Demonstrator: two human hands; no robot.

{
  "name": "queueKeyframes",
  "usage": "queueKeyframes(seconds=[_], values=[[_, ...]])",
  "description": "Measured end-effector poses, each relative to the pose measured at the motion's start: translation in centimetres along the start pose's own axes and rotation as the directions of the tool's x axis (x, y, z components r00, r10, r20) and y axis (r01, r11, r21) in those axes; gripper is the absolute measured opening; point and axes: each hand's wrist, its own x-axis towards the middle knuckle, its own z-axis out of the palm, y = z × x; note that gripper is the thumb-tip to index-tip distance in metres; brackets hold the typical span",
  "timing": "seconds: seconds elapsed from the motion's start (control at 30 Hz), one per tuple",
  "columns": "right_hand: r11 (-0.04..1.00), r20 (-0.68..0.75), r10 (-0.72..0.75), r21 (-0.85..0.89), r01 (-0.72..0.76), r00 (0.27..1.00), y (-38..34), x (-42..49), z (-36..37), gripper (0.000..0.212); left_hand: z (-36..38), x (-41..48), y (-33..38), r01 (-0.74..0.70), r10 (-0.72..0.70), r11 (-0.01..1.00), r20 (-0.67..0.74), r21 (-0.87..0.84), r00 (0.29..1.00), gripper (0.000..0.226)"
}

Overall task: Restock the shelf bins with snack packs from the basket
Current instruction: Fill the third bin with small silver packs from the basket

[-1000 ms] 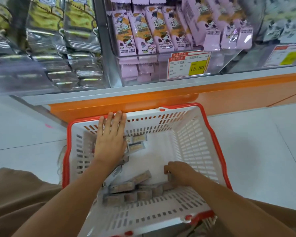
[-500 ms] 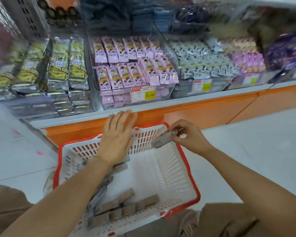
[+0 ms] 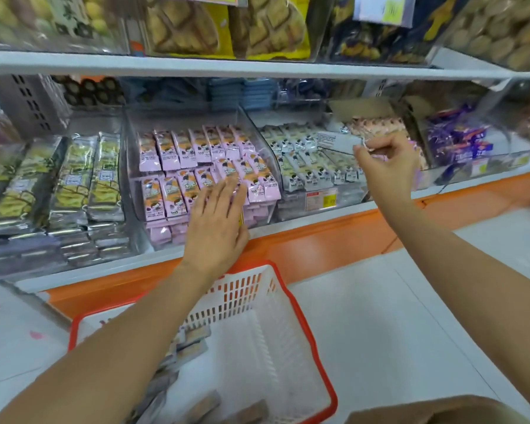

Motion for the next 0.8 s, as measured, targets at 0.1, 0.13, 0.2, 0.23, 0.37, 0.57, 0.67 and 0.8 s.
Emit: queueKeyframes(seconds=[0.1,0.13,0.2,0.23,0.37,0.57,0.67,0.8], values=[[0.995,-0.017,0.043,-0.089,-0.044,0.999,2.0,2.8,1.6,0.021,1.0,-0.1,0.2,0.018,-0.018,1.000,-0.005,0.022,1.000,0.068],[0.992,-0.019,0.053,-0.117,-0.055,0.998,2.6,3.6,2.2,0.023,1.4,-0.1,0.2,0.023,-0.023,0.999,-0.008,0.027,1.000,0.069],[0.986,-0.027,0.053,-0.157,-0.057,0.998,3.7,5.3,3.6,0.028,1.9,-0.1,0.2,0.036,-0.035,0.999,-0.022,0.031,0.999,0.071],[0.983,-0.028,0.047,-0.176,-0.052,0.998,4.1,6.1,4.4,0.029,2.1,0.0,0.2,0.040,-0.039,0.999,-0.036,0.032,0.999,0.072],[0.937,-0.009,0.068,-0.344,-0.067,0.998,5.8,8.7,6.9,0.022,2.8,0.2,0.1,0.018,-0.013,0.999,-0.111,0.048,0.994,0.074],[0.816,0.083,0.054,-0.577,0.004,0.995,7.7,9.8,8.7,0.023,3.4,0.3,-0.1,0.015,0.001,0.995,-0.157,0.099,0.988,0.076],[0.800,0.100,0.084,-0.600,-0.007,0.991,7.9,10.0,8.9,0.025,3.5,0.3,-0.1,0.007,0.007,0.996,-0.154,0.093,0.988,0.073],[0.808,0.139,0.078,-0.589,0.019,0.987,7.0,9.4,8.5,0.027,3.5,0.2,-0.1,0.016,-0.006,0.995,-0.106,0.095,0.994,0.073]])
